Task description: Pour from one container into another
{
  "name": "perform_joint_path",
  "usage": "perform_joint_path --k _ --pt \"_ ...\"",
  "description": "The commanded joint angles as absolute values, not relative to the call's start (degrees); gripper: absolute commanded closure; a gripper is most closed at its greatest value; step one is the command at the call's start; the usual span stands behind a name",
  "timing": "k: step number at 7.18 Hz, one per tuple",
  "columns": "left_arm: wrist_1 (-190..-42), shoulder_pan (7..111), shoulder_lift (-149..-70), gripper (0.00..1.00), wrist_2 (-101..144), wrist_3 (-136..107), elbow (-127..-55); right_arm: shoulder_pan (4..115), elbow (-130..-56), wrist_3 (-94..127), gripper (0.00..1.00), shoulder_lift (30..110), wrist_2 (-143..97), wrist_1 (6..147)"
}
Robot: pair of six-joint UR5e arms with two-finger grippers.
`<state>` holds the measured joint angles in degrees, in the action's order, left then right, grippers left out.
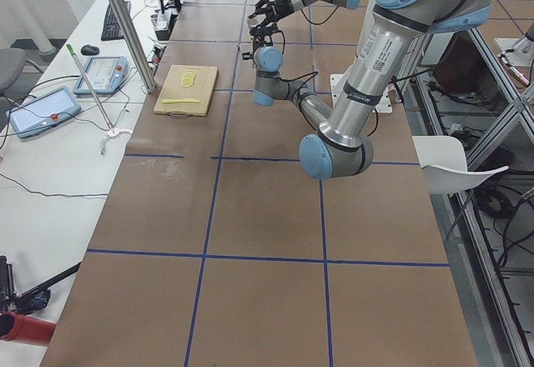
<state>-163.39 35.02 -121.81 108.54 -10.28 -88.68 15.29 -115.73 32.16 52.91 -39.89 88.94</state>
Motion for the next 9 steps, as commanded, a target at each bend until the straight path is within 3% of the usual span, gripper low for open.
perform_joint_path --k 1,9 --pt "-163.39 34.98 -121.82 1.0 108.63 -10.28 -88.68 14.16 -115.75 31.03 1.0 52.82 -38.06 88.95" --pt "-163.48 34.45 -121.64 1.0 108.63 -10.28 -88.77 13.01 -115.31 28.04 1.0 52.29 -36.21 89.03"
